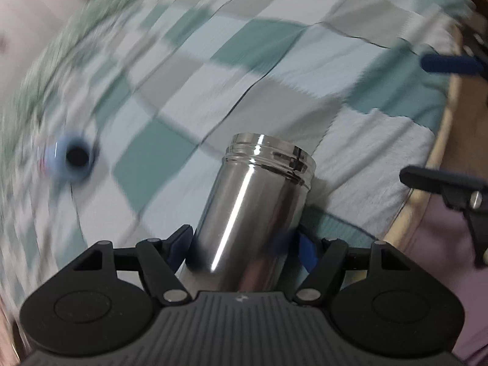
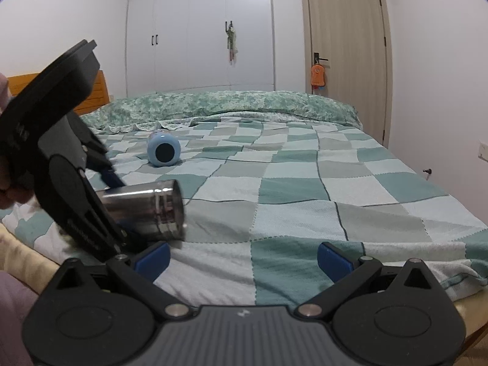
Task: Flip cup upright
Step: 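Grasp the tumbler body with the left tool while the right tool releases it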
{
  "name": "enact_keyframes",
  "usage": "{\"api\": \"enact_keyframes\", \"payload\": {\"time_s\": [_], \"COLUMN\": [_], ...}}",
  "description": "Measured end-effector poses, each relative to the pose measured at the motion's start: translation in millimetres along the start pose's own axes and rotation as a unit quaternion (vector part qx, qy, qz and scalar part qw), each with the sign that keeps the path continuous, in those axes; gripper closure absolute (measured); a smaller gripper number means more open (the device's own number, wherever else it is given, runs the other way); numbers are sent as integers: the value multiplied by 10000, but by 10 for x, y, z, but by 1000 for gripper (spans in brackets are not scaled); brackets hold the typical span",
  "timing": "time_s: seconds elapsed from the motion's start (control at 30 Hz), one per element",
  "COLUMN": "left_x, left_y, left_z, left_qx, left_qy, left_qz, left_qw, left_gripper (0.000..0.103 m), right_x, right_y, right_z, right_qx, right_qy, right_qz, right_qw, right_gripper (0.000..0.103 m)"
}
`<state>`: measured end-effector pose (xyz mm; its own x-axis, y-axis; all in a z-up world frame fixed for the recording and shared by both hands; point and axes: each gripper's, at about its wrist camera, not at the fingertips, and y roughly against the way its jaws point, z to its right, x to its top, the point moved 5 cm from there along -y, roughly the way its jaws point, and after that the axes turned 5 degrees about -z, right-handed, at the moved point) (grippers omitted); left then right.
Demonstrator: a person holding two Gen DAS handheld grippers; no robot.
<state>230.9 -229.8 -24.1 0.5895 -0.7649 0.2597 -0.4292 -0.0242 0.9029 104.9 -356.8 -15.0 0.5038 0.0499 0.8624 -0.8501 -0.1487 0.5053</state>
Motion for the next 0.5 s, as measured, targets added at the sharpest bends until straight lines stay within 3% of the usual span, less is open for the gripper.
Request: {"api": "enact_keyframes", "payload": {"time_s": [0.1,0.23,0.33,0.5], "left_x": [-122,-348,-505,-697], "left_y": [29,68,97,94], "left_z": [-181,-379,-516,-652], "left_qx": [-201,-536,-826,-929], "left_qy": [896,2220,3225,4321], "left_qz": [-311,-573,-606,-428], "left_qw": [9953,9719,9410,8960], "left_gripper": [32,33,33,34], "right_x": [29,97,157,235], "right_y": [-41,-85,-111,-170], "right_z": [-74,-163,-224,-344], "right_qx": [117,270,367,720], "right_qy": [143,297,417,659], "right_qz": [-9,25,60,-12], "right_qw": [9998,9992,9984,9952], "right_gripper": [0,0,0,0]}}
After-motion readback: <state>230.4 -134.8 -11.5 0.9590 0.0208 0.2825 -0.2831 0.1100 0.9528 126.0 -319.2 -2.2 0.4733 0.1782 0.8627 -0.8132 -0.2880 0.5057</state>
